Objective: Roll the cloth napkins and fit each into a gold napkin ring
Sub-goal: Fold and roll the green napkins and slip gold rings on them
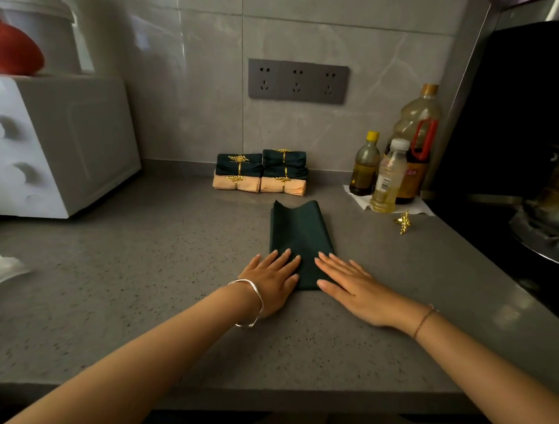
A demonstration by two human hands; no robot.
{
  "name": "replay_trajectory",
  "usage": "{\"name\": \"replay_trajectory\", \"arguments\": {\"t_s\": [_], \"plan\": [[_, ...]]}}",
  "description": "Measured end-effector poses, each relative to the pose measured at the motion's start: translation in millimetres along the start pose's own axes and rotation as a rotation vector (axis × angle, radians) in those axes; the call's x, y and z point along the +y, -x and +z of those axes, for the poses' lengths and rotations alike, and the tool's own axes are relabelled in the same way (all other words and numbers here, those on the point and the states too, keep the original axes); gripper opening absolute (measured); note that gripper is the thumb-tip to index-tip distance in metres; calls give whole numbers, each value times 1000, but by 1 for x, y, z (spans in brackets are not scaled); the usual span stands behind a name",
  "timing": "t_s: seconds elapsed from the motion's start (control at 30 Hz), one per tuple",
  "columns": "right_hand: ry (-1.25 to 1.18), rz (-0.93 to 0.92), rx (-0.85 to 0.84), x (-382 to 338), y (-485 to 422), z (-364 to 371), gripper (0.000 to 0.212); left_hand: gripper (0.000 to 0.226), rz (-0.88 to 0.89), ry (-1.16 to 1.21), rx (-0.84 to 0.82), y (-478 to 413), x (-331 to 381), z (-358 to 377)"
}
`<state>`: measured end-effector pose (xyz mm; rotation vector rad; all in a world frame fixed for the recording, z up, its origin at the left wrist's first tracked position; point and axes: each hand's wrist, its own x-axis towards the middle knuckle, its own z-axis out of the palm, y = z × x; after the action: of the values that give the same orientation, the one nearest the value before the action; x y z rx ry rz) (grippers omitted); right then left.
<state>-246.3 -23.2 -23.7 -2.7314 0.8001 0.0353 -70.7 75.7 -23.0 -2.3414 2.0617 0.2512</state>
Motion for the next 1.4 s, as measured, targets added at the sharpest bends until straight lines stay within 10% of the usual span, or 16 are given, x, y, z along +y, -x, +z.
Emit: {"name": "replay_trajectory", "arguments": {"t_s": [0.33,1.0,1.4], "plan": [[262,-6,35,-17,-3,-29,61,80,0,80,-61,4,-1,-17],[243,-315,156,0,61,-7,63,61,314,-152,-19,68,-13,-9],[-290,-182,395,1,42,-3,15,33,191,53,274,58,-31,-20]]}}
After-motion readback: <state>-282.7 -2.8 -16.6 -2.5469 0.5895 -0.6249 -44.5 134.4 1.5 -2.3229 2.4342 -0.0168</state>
